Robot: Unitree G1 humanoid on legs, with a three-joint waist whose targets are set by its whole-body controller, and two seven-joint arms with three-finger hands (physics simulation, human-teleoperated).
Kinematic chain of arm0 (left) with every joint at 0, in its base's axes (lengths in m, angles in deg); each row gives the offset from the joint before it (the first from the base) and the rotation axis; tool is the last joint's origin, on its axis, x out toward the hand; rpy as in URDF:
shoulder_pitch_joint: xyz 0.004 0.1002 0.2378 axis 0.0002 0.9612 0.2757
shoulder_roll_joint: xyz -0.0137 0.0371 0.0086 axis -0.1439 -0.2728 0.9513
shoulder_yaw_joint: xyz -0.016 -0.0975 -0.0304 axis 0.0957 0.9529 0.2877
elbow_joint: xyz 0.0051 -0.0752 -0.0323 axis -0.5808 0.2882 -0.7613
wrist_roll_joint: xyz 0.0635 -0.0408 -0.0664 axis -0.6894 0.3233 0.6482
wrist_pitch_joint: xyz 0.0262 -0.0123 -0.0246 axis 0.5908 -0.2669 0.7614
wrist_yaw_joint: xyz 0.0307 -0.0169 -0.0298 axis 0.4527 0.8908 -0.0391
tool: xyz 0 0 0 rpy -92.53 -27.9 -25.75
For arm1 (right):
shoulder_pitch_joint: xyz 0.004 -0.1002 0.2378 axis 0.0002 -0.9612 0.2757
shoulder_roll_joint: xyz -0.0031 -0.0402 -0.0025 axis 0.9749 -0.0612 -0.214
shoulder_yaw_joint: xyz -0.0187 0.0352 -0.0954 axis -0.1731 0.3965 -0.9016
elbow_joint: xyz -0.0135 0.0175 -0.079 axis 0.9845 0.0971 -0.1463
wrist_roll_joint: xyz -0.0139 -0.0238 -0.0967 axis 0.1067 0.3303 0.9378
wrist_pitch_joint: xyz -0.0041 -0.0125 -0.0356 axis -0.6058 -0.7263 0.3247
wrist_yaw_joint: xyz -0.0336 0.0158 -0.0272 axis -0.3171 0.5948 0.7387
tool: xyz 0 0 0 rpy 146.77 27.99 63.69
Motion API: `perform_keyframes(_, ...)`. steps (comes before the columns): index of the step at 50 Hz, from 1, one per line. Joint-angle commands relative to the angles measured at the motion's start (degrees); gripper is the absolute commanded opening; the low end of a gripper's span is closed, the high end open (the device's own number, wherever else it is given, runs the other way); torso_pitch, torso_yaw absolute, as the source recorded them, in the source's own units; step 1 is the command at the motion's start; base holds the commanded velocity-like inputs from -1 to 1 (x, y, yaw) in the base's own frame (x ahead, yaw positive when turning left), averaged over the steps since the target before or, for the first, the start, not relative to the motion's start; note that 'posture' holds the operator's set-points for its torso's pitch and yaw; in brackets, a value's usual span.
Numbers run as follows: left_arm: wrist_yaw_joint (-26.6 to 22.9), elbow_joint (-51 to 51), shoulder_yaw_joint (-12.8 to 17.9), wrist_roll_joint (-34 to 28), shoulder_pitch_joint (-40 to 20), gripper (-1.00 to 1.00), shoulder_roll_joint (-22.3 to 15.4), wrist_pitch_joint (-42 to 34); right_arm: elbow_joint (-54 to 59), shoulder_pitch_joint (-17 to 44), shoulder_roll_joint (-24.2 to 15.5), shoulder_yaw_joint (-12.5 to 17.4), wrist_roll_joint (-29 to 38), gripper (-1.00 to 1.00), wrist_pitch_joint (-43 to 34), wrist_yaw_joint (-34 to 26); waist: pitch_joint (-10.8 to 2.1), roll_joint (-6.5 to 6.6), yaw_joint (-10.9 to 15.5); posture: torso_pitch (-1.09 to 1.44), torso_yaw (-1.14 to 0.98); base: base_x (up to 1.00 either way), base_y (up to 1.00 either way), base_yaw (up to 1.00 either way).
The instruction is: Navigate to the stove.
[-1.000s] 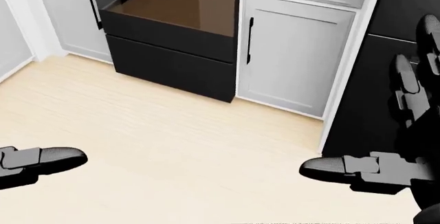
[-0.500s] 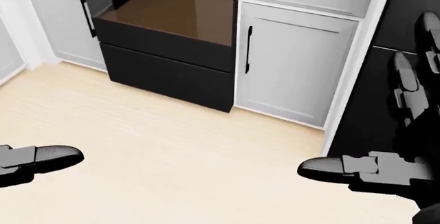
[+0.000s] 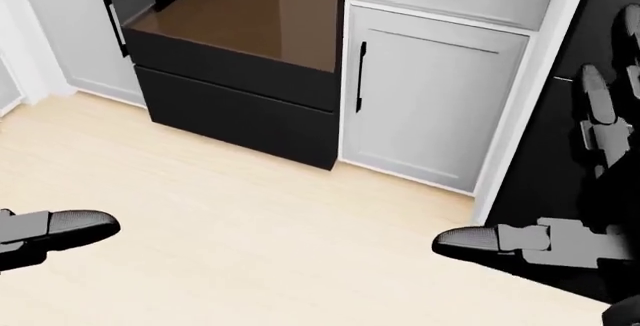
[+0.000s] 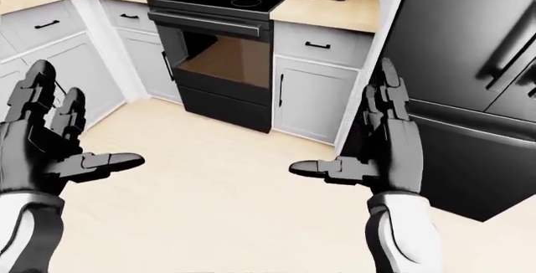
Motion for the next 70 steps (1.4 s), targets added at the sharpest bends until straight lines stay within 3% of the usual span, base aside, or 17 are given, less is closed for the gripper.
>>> perform_keyframes(1,-0.2,-1.0,-0.2,0.2,-0.5,1.00,-0.2,0.8,0.0,0.2,0.0,-0.8,2.5,1.00,1.6,-0.1,-0.88,0.00,0.6,0.00,0.00,0.00,0.00,0.00)
perform_keyframes(7,-0.2,-1.0,-0.3,0.1,-0.5,1.00,-0.2,0.9,-1.6,0.2,1.7,1.3,-1.3,1.00,2.1,-1.4,-1.95,2.00,-2.1,0.00,0.00,0.00,0.00,-0.17)
perform_keyframes(12,-0.3,-0.9,-0.3,0.1,-0.5,1.00,-0.2,0.9,-1.7,0.3,1.2,1.6,-2.4,1.00,1.8,-0.7,-0.30,3.45,-2.7,0.00,0.00,0.00,0.00,-1.00)
perform_keyframes(16,0.0,-1.5,0.0,0.5,-0.9,1.00,-0.3,0.1,-1.3,-0.2,0.9,1.4,-2.4,1.00,2.5,-0.8,0.48,8.83,-2.3,0.00,0.00,0.00,0.00,-1.00)
perform_keyframes(27,-0.1,-0.9,-0.3,0.2,-0.3,1.00,-0.1,1.2,-0.9,-0.6,0.9,0.9,-1.7,1.00,3.2,-0.9,-0.24,3.77,-1.9,0.00,0.00,0.00,0.00,-1.00)
perform_keyframes(29,-0.2,-0.5,-0.2,0.2,-0.3,1.00,-0.1,1.5,-0.8,-0.5,1.0,1.1,-1.5,1.00,3.0,-0.7,-0.33,2.34,-1.2,0.00,0.00,0.00,0.00,-0.68)
perform_keyframes(32,-0.1,-0.8,-0.2,0.2,-0.3,1.00,-0.1,1.3,-0.6,-0.3,1.3,1.1,-1.5,1.00,2.2,-0.4,-1.60,-2.54,-0.3,0.00,0.00,0.00,0.00,0.00)
perform_keyframes(33,-0.1,-0.9,-0.2,0.3,-0.3,1.00,-0.1,1.1,-0.7,-0.1,1.0,1.0,-1.1,1.00,1.4,-0.1,0.26,-0.18,-0.7,0.00,0.00,0.00,0.00,0.00)
perform_keyframes(34,-0.1,-0.8,-0.2,0.2,-0.4,1.00,-0.1,1.2,-0.5,-0.2,1.1,1.2,-1.3,1.00,1.8,-0.3,0.59,0.02,-0.3,0.00,0.00,0.00,0.00,0.00)
perform_keyframes(39,-0.2,-0.5,-0.2,0.1,-0.3,1.00,-0.1,1.5,-0.2,-0.4,1.2,0.7,-1.2,1.00,1.9,-0.6,-0.13,3.58,-1.0,0.00,0.00,0.00,0.00,0.00)
perform_keyframes(47,-0.2,-0.7,-0.2,0.3,-0.5,1.00,-0.2,1.1,-1.0,-0.4,0.9,0.2,-0.4,1.00,1.2,-1.4,-1.92,2.59,-1.7,0.00,0.00,0.00,0.03,0.00)
perform_keyframes(50,-0.1,-0.8,-0.3,0.3,-0.5,1.00,-0.2,1.0,-0.6,-0.5,1.1,0.2,-0.3,1.00,1.8,-1.7,-1.52,-0.43,-1.7,0.00,0.00,0.00,0.48,0.00)
perform_keyframes(53,-0.1,-0.7,-0.3,0.2,-0.5,1.00,-0.2,1.0,-0.5,-0.6,1.1,0.1,-0.1,1.00,1.9,-1.7,-1.98,-0.67,-1.8,0.00,0.00,0.00,0.47,0.00)
perform_keyframes(59,-0.2,-0.6,-0.3,0.2,-0.5,1.00,-0.1,1.3,-0.3,-0.9,1.2,0.0,0.3,1.00,2.5,-2.0,-0.75,3.17,-2.5,0.00,0.00,0.00,0.48,0.00)
perform_keyframes(62,-0.2,-0.7,-0.2,0.2,-0.4,1.00,-0.1,1.2,-0.3,-0.9,1.3,0.0,0.3,1.00,2.4,-2.1,-2.05,8.82,-2.6,0.00,0.00,0.00,0.48,0.00)
perform_keyframes(63,-0.2,-0.8,-0.2,0.2,-0.4,1.00,-0.1,1.1,-0.3,-0.9,1.3,0.0,0.3,1.00,2.5,-2.1,-1.96,6.94,-2.4,0.00,0.00,0.00,0.48,0.00)
perform_keyframes(70,-0.2,-1.3,-0.2,0.2,-0.2,1.00,-0.1,0.8,-0.3,-1.1,1.5,-0.1,0.6,1.00,2.5,-2.2,-0.29,2.87,-2.0,0.00,0.00,0.00,0.48,0.00)
